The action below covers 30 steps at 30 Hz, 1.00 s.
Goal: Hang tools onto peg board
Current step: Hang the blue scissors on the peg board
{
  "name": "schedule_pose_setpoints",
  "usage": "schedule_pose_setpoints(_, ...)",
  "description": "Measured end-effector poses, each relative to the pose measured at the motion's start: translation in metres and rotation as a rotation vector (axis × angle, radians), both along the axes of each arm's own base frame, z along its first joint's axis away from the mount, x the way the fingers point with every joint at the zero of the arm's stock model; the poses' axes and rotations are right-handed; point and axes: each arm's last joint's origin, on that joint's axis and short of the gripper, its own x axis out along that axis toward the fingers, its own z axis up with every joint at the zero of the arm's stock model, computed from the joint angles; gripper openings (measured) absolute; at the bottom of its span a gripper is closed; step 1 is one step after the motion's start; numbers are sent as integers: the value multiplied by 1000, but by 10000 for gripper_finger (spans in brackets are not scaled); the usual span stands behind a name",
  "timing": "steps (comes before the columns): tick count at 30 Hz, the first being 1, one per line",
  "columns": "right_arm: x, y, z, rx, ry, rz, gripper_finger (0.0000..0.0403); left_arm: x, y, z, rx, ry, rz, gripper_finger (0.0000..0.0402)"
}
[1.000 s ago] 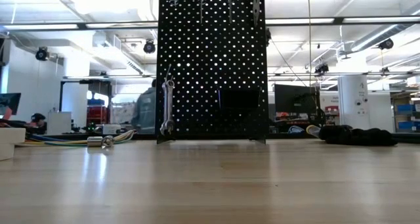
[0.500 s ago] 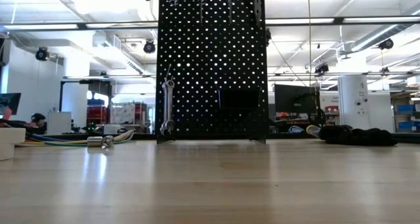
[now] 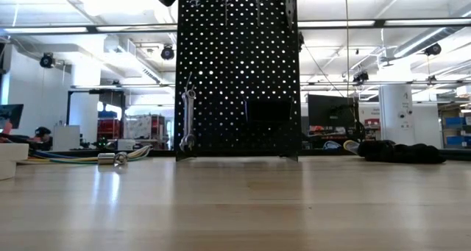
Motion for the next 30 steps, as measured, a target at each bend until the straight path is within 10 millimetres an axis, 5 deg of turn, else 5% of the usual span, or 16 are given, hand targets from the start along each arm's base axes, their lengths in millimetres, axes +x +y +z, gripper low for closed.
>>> schedule_pose_setpoints(23, -1, 7, -32, 4, 42, 31, 18, 2, 3, 2, -15, -15, 16, 168)
schedule_pose_setpoints(30, 0, 7, -32, 22, 41, 40, 101, 2, 3, 2, -15, -14, 16, 168)
